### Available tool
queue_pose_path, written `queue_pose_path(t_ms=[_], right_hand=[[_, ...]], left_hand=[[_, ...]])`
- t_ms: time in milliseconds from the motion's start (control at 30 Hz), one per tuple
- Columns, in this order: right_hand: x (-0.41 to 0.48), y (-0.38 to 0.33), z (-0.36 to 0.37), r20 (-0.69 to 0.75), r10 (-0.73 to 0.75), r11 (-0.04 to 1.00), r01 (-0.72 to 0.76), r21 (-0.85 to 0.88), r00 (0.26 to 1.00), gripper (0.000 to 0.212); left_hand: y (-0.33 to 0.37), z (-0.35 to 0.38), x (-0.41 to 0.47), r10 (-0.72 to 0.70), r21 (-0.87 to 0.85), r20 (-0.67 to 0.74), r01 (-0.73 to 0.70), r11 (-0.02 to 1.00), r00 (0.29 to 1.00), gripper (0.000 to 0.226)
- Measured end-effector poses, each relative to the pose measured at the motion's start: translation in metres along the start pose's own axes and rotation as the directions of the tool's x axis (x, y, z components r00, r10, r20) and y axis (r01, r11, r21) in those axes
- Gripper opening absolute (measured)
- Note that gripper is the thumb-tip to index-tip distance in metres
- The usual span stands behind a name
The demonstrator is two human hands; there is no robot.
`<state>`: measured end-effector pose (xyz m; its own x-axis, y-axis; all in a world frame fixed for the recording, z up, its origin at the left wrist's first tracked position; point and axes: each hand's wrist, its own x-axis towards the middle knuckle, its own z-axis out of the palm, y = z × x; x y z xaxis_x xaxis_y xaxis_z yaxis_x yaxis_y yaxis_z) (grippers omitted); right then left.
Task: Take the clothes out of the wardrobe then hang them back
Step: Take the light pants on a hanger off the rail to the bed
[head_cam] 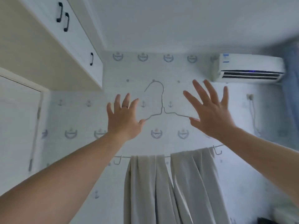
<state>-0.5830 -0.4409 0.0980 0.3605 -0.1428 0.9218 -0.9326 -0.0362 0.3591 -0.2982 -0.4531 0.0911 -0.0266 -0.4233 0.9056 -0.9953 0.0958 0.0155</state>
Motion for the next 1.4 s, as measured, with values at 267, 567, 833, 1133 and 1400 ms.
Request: queue_pose_path(t_ms=[267,567,833,1133,1400], right_hand=[[-0.14,0.126,0.027,0.32,0.218,0.935,-0.103,-0.341,0.922,0.131],[-0.293,0.189,0.016,0.459,0.541,0.771,-0.197,-0.606,0.704,0.139],[-0.408,0.172,-0.038,0.521,0.719,0.648,-0.17,-0.742,0.46,0.13],[-0.477,0.174,-0.106,0.469,0.845,0.522,-0.202,-0.829,0.258,0.131],[-0.597,0.212,-0.15,0.556,0.831,0.527,-0.32,-0.787,0.0,0.109]], left_hand=[[0.191,0.17,-0.031,0.148,-0.399,0.086,-0.102,0.911,0.985,0.103],[0.36,0.294,-0.102,0.437,-0.671,0.062,-0.286,0.684,0.898,0.114],[0.45,0.336,-0.223,0.731,-0.802,0.005,-0.434,0.411,0.683,0.116],[0.541,0.321,-0.289,0.891,-0.885,-0.077,-0.443,0.146,0.448,0.115],[0.642,0.313,-0.381,0.977,-0.946,0.004,-0.315,0.073,0.213,0.088]])
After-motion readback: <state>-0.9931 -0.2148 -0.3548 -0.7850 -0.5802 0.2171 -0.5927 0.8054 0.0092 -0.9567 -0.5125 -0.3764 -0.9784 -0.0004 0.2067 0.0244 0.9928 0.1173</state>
